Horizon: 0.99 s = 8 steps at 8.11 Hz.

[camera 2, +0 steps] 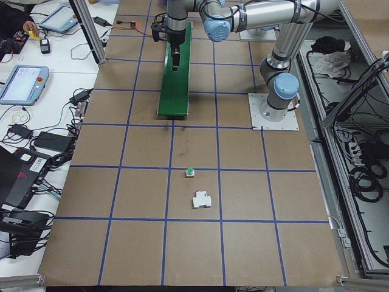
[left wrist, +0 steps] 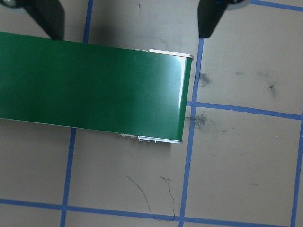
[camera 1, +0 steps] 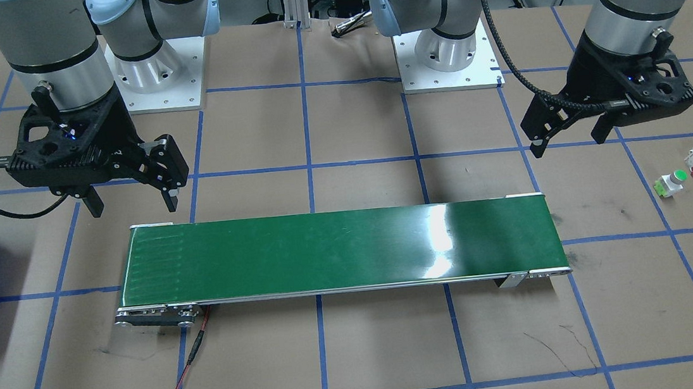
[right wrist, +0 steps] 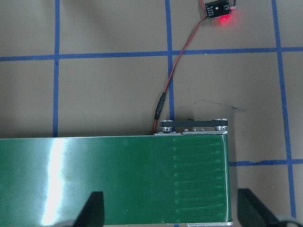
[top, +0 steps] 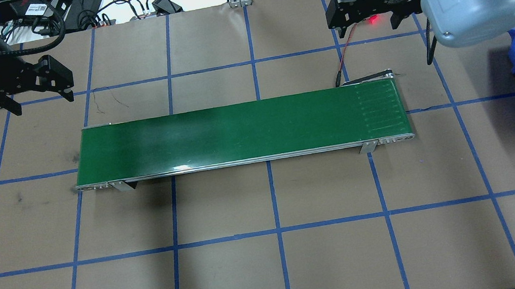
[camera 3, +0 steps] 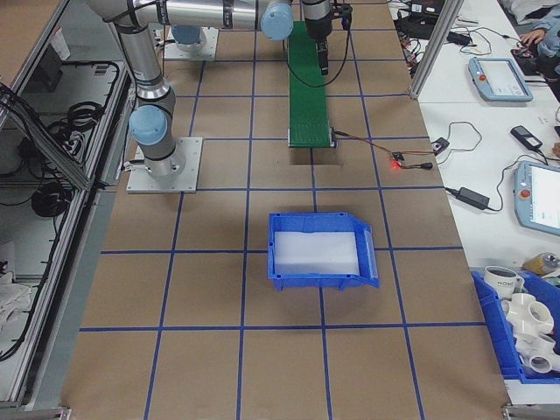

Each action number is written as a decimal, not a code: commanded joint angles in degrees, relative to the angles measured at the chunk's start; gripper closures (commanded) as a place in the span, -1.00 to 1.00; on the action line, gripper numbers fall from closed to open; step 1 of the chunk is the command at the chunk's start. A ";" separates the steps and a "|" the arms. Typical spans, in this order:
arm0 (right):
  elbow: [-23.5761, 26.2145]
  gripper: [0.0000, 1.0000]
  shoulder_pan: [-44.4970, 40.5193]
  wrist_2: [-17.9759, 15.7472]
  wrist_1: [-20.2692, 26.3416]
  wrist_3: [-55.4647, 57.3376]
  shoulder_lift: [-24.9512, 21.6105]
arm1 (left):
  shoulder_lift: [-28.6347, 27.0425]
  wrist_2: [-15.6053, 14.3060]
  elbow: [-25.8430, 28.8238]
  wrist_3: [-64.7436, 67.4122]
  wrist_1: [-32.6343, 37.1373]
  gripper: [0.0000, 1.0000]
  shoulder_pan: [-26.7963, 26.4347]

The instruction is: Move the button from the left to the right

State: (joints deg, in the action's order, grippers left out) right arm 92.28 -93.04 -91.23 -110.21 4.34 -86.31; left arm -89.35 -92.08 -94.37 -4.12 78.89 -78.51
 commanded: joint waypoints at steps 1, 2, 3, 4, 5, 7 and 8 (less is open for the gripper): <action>0.00 -1.00 -0.03 0.00 -0.01 0.05 0.00 | 0.14 0.06 -0.11 -0.18 0.03 -1.00 0.20; 0.00 -1.00 -0.03 0.00 -0.01 -0.03 0.00 | 0.14 0.15 0.07 -3.14 -0.05 -1.00 1.51; 0.00 -1.00 0.06 0.00 -0.09 -0.04 0.00 | 0.05 -0.11 0.15 -11.18 0.03 -1.00 3.96; 0.00 -1.00 -0.03 0.00 -0.01 0.05 0.00 | 0.05 -0.20 0.07 -15.00 0.03 -1.00 8.68; 0.00 -1.00 -0.03 0.00 -0.09 0.05 0.00 | -1.08 -0.29 0.33 -18.00 -0.05 -1.00 14.21; 0.00 -1.00 0.06 0.00 -0.10 0.05 0.00 | -5.54 -0.29 0.33 -23.45 -4.50 -1.00 24.50; 0.00 -1.00 0.06 0.00 -0.10 0.05 0.00 | -8.70 -0.20 0.24 -26.61 -7.32 -1.00 27.94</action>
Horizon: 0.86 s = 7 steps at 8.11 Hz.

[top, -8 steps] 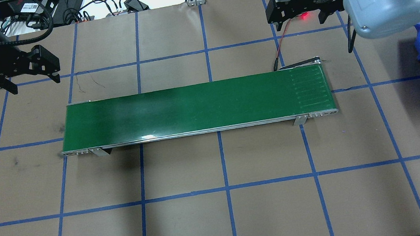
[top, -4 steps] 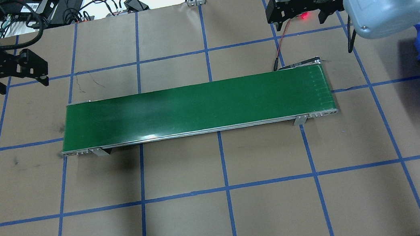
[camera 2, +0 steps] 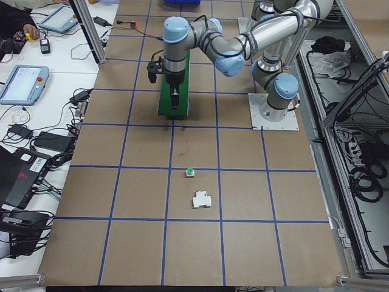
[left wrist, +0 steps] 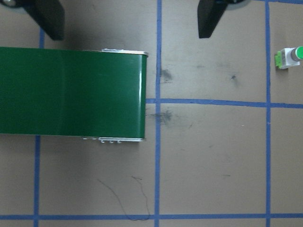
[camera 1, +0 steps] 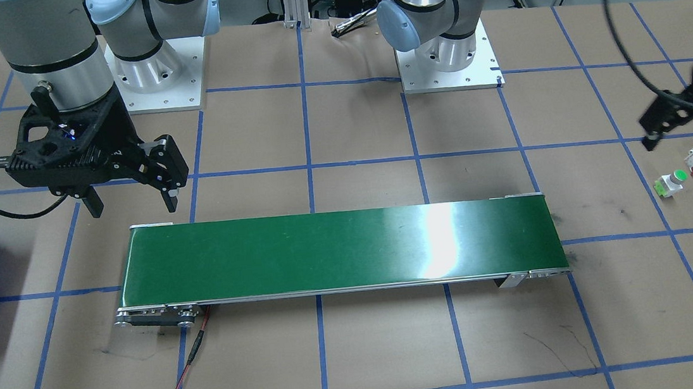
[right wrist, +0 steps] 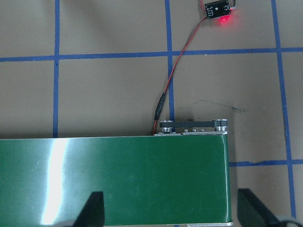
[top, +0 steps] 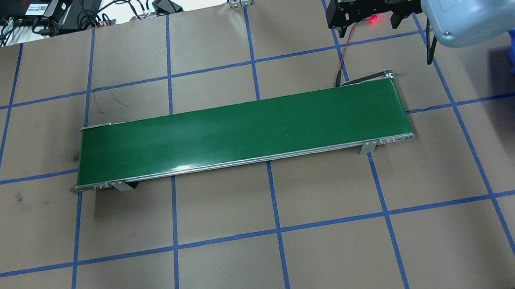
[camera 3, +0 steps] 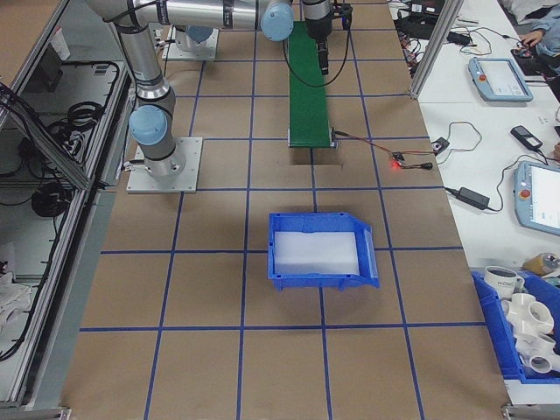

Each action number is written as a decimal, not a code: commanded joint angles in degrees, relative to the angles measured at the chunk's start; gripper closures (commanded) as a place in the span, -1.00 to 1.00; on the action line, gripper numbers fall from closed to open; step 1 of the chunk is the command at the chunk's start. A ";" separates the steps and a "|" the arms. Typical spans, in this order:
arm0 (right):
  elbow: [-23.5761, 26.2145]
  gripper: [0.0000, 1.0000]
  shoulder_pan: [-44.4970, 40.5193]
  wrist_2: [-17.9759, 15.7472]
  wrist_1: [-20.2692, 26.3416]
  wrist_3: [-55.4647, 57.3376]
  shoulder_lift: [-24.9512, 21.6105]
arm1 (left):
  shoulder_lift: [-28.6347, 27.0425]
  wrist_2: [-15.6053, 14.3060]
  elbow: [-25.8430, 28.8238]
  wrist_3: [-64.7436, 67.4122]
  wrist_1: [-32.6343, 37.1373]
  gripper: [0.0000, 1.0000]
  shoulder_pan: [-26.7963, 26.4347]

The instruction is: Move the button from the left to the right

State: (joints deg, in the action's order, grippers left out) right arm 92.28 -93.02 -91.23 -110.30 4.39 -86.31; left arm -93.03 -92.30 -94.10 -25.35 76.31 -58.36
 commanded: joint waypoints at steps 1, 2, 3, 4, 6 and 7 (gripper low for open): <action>0.00 -1.00 0.03 0.00 0.08 0.00 0.00 | -8.28 0.02 -0.12 -11.24 -7.81 -1.00 10.17; 0.00 -1.00 -0.06 0.00 0.00 0.00 0.00 | -11.18 0.02 -0.29 -15.65 -11.84 -1.00 12.89; 0.00 -1.00 -0.06 0.00 -0.01 0.00 0.00 | -13.30 0.10 -0.29 -17.78 -12.23 -1.00 16.40; 0.00 -1.00 0.03 0.00 -0.01 0.00 0.00 | -15.49 0.28 -0.12 -18.84 -12.32 -1.00 18.69; 0.00 -1.00 -0.06 0.00 -0.01 0.00 0.00 | -19.54 0.19 -0.20 -19.12 -12.50 -1.00 19.42; 0.09 -1.00 0.03 0.00 -0.01 0.00 0.00 | -20.43 0.28 -0.38 -18.16 -12.50 -1.00 19.42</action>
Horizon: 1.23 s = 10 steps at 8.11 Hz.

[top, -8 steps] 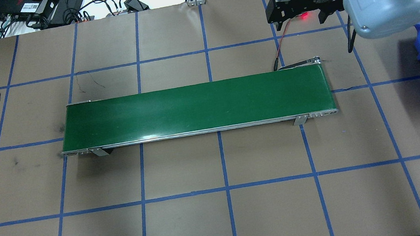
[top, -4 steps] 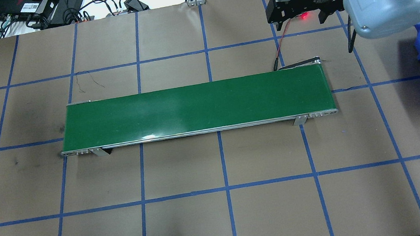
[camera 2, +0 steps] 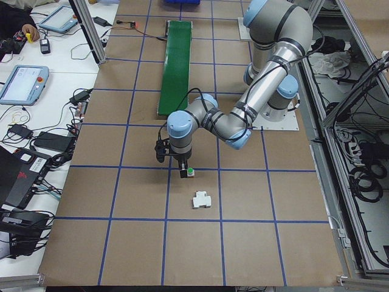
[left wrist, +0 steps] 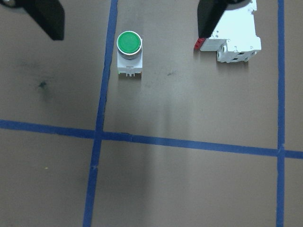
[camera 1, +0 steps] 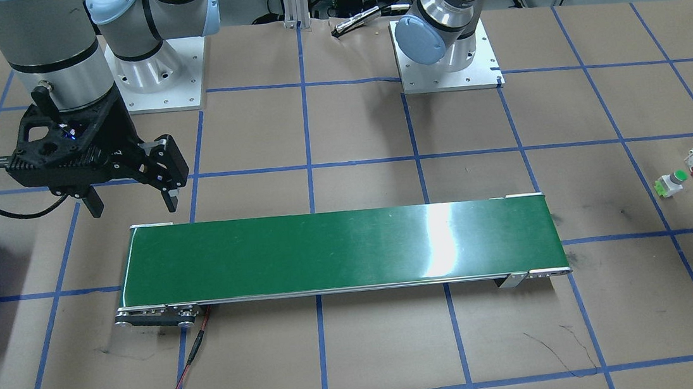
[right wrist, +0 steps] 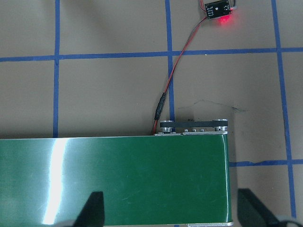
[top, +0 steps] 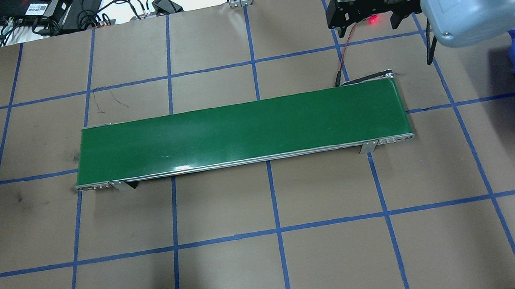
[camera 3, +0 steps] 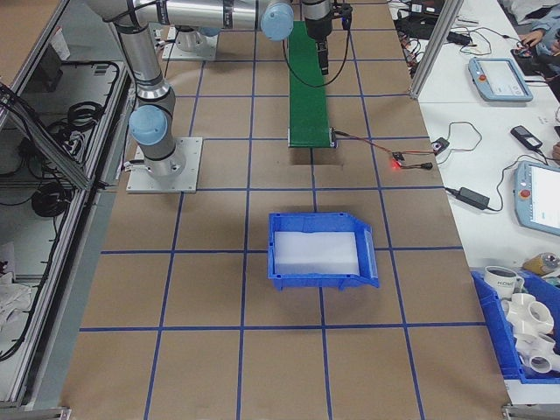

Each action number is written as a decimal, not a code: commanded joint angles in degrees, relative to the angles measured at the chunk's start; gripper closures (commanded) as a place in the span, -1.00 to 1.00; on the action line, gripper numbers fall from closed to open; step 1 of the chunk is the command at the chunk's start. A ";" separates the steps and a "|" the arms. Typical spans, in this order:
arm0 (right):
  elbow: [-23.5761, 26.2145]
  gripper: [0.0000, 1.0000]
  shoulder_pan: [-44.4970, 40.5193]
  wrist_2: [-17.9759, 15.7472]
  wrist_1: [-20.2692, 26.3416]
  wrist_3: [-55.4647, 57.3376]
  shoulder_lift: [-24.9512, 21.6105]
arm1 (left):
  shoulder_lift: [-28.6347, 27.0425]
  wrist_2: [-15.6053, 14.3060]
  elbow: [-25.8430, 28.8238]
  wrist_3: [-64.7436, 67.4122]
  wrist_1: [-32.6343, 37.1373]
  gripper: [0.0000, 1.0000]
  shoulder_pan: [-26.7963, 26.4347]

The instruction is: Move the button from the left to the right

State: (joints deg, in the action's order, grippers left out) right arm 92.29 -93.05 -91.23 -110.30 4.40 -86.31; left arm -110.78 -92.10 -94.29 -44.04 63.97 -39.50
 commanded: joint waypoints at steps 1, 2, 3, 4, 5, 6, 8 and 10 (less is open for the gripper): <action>0.17 -1.00 0.06 0.00 0.09 0.00 0.00 | -3.12 0.34 -0.11 1.23 -0.08 -1.00 0.56; 0.17 -1.00 -0.02 0.00 0.00 0.00 0.00 | -3.21 0.61 -0.19 2.20 -0.07 -1.00 0.48; 0.26 -1.00 0.06 0.00 0.09 0.00 0.00 | -4.25 0.44 -0.46 2.29 -0.16 -1.00 0.48; 0.26 -1.00 0.06 0.00 0.09 0.00 0.00 | -6.27 0.52 -0.46 2.38 -0.16 -1.00 0.48; 0.26 -1.00 -0.02 0.00 0.09 0.00 0.00 | -7.76 0.52 -0.37 2.47 -0.16 -1.00 0.48; 0.26 -1.00 -0.02 0.00 0.09 0.00 0.00 | -8.48 0.52 -0.46 2.64 -0.16 -1.00 0.39; 0.43 -1.00 -0.02 0.00 0.09 0.00 0.00 | -10.32 0.70 -0.46 5.54 -0.34 -1.00 0.30; 0.44 -1.00 0.06 0.00 0.09 0.00 0.00 | -10.50 0.52 -0.46 5.63 -0.16 -0.96 0.30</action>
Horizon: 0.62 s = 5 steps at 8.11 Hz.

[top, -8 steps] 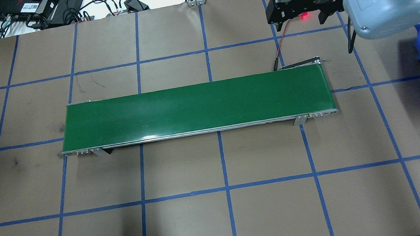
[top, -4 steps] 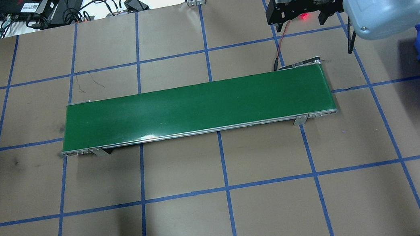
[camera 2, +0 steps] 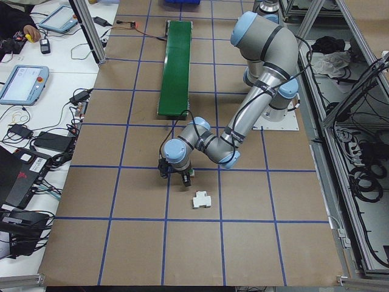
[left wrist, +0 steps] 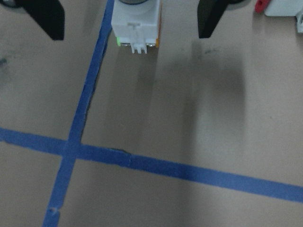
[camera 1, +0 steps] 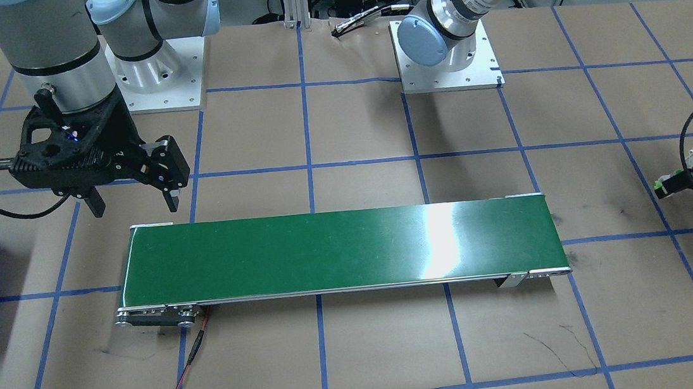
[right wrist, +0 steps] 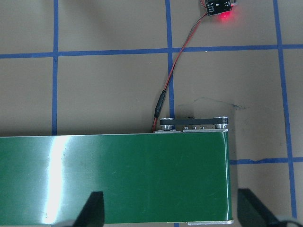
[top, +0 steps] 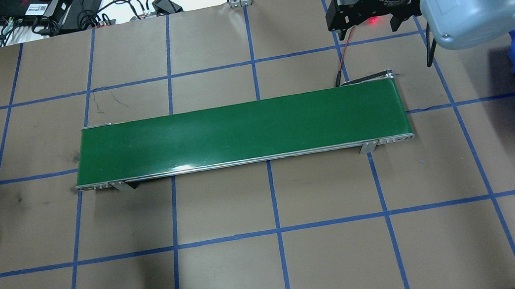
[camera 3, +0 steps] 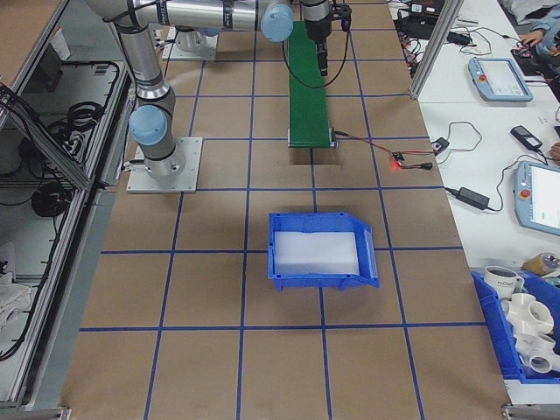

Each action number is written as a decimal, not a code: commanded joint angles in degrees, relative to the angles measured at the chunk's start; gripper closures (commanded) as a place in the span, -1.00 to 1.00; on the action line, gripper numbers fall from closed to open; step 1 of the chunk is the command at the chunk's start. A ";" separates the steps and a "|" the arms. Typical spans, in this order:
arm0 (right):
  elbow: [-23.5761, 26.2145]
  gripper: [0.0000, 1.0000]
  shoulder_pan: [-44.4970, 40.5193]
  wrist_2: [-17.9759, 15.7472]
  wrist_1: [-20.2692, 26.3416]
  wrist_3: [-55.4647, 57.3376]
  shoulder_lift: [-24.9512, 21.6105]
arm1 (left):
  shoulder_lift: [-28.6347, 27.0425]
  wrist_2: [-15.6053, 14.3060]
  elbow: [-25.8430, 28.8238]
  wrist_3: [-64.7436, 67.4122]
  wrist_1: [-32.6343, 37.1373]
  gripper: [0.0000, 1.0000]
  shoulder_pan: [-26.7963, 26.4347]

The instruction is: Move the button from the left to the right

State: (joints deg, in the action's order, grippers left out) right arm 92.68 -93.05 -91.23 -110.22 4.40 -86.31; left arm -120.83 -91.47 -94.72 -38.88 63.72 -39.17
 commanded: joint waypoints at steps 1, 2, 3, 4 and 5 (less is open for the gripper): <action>0.05 -1.00 -0.03 0.00 0.09 0.00 0.00 | -0.46 -0.11 -0.02 0.47 0.09 -0.58 -0.03; 0.05 -1.00 -0.03 0.00 0.18 0.00 0.00 | -0.46 -0.38 -0.11 0.64 0.17 -0.25 -0.03; 0.05 -1.00 0.06 0.00 0.18 0.00 0.00 | -0.37 -0.38 -0.20 0.90 0.18 -0.05 -0.03; 0.05 -1.00 0.06 0.00 0.26 0.00 0.00 | -0.37 -0.20 -0.20 1.08 0.44 0.68 -0.03; 0.05 -1.00 0.06 0.00 0.26 0.00 0.00 | -0.02 -0.20 -0.20 2.13 0.70 1.00 -0.03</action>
State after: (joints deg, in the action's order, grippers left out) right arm 92.72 -93.02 -91.23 -110.01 4.40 -86.31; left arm -121.20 -91.74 -94.88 -37.91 64.02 -39.20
